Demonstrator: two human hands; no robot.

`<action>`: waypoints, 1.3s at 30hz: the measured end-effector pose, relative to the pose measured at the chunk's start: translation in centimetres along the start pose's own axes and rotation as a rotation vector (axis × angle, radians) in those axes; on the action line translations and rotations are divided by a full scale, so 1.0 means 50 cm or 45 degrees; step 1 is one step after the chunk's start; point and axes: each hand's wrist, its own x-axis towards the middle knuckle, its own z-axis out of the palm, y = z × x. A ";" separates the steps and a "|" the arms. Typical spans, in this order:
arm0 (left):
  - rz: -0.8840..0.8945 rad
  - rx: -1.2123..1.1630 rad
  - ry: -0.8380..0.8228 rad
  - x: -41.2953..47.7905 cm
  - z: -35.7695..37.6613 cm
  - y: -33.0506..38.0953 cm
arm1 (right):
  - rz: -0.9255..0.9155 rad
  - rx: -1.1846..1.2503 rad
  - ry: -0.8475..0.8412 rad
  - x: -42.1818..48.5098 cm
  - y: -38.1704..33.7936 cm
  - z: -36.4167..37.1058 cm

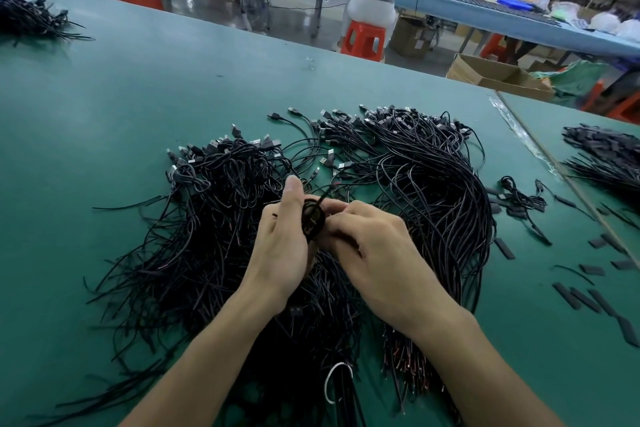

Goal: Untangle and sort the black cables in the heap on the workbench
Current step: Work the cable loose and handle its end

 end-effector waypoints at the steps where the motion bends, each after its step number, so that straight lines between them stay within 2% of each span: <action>1: -0.055 -0.010 0.038 0.001 -0.001 -0.001 | -0.028 -0.078 0.044 -0.003 -0.001 0.004; 3: -0.180 -0.052 0.090 0.004 -0.002 -0.003 | -0.145 -0.273 0.123 -0.009 -0.005 0.010; 7: -0.391 0.013 0.030 0.008 -0.002 -0.001 | -0.475 -0.575 0.134 -0.014 -0.001 0.010; 12: -0.648 0.214 -0.332 0.000 -0.019 -0.009 | -0.698 -0.665 0.023 -0.013 0.004 -0.017; 15: -0.802 0.134 -0.440 -0.005 -0.018 -0.008 | -0.686 -0.549 -0.089 -0.010 0.000 -0.033; 18: -0.962 -0.072 -0.557 0.003 -0.017 -0.009 | -0.511 -0.395 -0.113 -0.013 0.001 -0.034; 24: -0.768 -0.124 -0.922 0.006 -0.038 -0.013 | -0.095 -0.064 -0.174 -0.010 0.012 -0.022; 27: -0.563 0.048 -1.097 0.002 -0.040 -0.003 | 0.009 -0.003 -0.163 -0.005 0.008 -0.027; 29: -0.510 0.187 -1.096 0.000 -0.037 -0.005 | 0.063 -0.041 -0.146 -0.005 0.009 -0.028; 34: -0.494 0.235 -1.093 -0.001 -0.032 -0.005 | 0.018 -0.249 -0.054 -0.018 0.001 -0.020; 39: -0.485 0.373 -1.009 -0.006 -0.032 -0.006 | -0.185 -0.420 -0.174 -0.018 -0.002 -0.025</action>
